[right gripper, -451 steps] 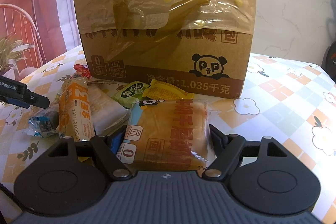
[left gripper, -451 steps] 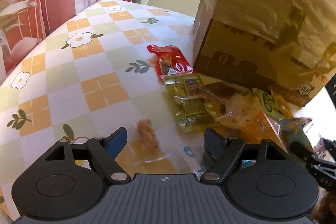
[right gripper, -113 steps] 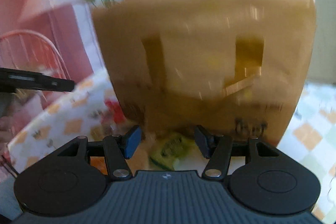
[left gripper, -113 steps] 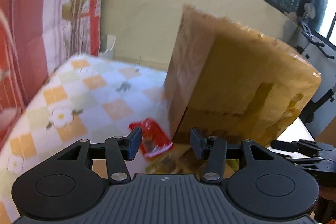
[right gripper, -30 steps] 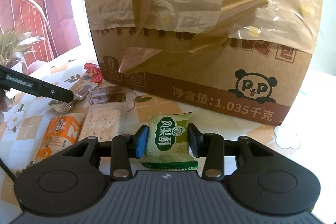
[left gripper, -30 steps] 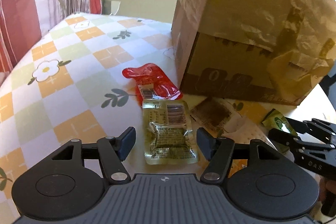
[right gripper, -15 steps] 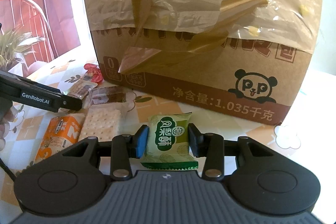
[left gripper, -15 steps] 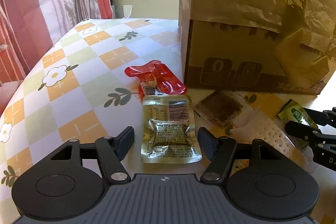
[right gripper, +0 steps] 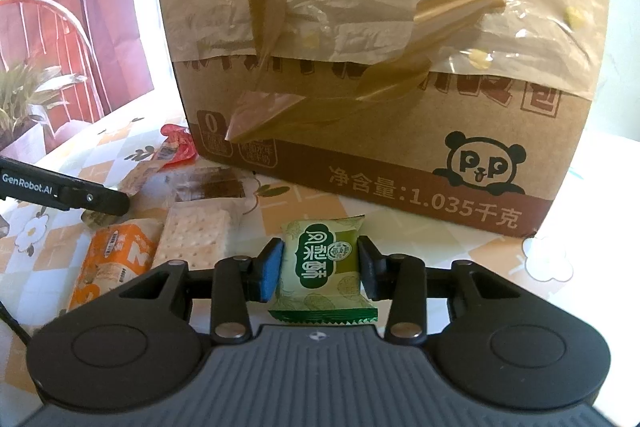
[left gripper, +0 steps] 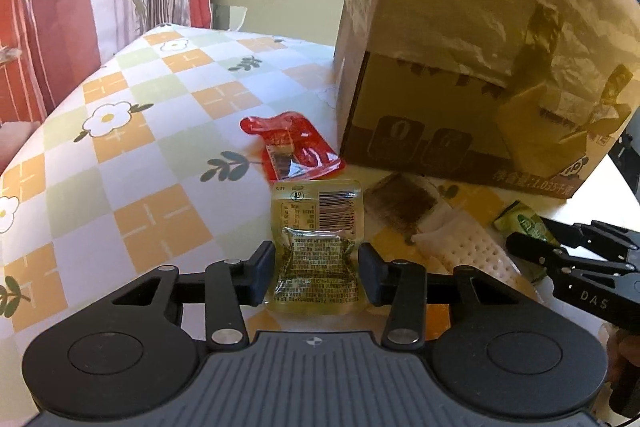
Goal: Organize snacks
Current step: 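Grasp the clear sauce packet with the left tool while the right tool holds the green packet, then carry the sauce and green packets over the box and open both tools, then move both open tools back toward the remaining snacks on the table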
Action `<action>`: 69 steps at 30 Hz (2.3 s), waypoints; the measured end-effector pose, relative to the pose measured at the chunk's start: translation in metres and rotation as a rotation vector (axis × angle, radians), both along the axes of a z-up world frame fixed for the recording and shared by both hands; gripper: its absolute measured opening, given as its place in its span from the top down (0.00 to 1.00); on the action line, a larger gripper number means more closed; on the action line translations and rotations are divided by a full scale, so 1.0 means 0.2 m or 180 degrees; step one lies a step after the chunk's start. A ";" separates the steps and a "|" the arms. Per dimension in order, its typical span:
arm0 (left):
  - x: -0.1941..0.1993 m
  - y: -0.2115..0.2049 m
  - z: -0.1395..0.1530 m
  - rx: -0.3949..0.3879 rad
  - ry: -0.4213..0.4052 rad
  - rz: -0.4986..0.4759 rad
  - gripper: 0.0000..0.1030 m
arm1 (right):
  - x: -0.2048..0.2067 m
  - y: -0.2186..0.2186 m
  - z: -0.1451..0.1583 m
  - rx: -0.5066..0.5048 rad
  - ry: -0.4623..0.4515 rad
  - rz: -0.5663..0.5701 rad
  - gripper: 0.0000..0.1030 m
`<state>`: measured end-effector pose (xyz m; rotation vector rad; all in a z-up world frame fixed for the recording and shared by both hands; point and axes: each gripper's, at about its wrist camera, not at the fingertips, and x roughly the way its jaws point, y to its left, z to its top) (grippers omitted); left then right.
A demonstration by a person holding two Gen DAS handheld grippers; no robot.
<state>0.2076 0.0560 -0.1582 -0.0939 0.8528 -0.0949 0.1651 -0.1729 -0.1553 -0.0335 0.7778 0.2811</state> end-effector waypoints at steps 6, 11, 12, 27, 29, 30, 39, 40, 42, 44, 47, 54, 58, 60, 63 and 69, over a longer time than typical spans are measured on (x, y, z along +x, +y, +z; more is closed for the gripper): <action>-0.05 -0.01 0.08 0.0037 -0.0147 -0.0009 0.54 | -0.06 -0.01 0.05 0.0098 -0.0134 -0.0040 0.60; -0.09 -0.01 0.19 0.0043 -0.0340 0.0022 0.54 | -0.16 -0.05 0.12 0.0294 -0.0170 -0.0095 0.60; -0.10 -0.02 0.22 0.0043 -0.0406 0.0024 0.53 | -0.17 -0.05 0.15 0.0277 -0.0219 -0.0081 0.60; 0.02 -0.15 0.89 -0.0166 -0.1466 -0.0336 0.51 | -0.04 -0.09 0.80 0.0544 -0.1314 0.0133 0.60; 0.08 -0.19 0.96 -0.0201 -0.1543 -0.0450 0.51 | 0.06 -0.08 0.87 0.0509 -0.1358 0.0158 0.60; 0.13 -0.22 0.97 -0.0212 -0.1567 -0.0499 0.50 | 0.12 -0.08 0.89 0.0502 -0.1350 0.0183 0.60; 0.59 -0.43 0.93 -0.0163 -0.1159 -0.0629 0.50 | 0.55 0.02 0.85 0.0070 -0.1062 0.0160 0.60; 0.62 -0.44 0.92 -0.0200 -0.1117 -0.0652 0.50 | 0.58 0.04 0.83 0.0030 -0.1017 0.0131 0.60; 0.67 -0.46 0.89 -0.0206 -0.1018 -0.0718 0.44 | 0.62 0.05 0.80 0.0015 -0.0923 0.0096 0.57; 0.68 -0.47 0.87 -0.0218 -0.0939 -0.0751 0.43 | 0.62 0.03 0.78 0.0073 -0.0877 0.0089 0.53; 0.67 -0.45 0.86 -0.0190 -0.0932 -0.0699 0.40 | 0.60 0.03 0.79 0.0098 -0.0925 0.0097 0.44; 0.48 -0.31 0.88 -0.0113 -0.1008 -0.0705 0.40 | 0.35 -0.03 0.86 0.0353 -0.1127 0.0087 0.44; 0.34 -0.17 0.89 -0.0045 -0.1044 -0.0659 0.40 | 0.21 -0.04 0.87 0.0518 -0.1203 0.0061 0.44; 0.29 -0.08 0.88 -0.0064 -0.1027 -0.0575 0.40 | 0.14 -0.04 0.85 0.0578 -0.1210 0.0068 0.44; 0.24 0.03 0.84 -0.0117 -0.0956 -0.0419 0.40 | 0.05 -0.03 0.81 0.0624 -0.1198 0.0089 0.44; 0.22 0.12 0.63 -0.0266 -0.0624 -0.0300 0.44 | -0.01 0.00 0.66 0.0630 -0.0896 0.0025 0.44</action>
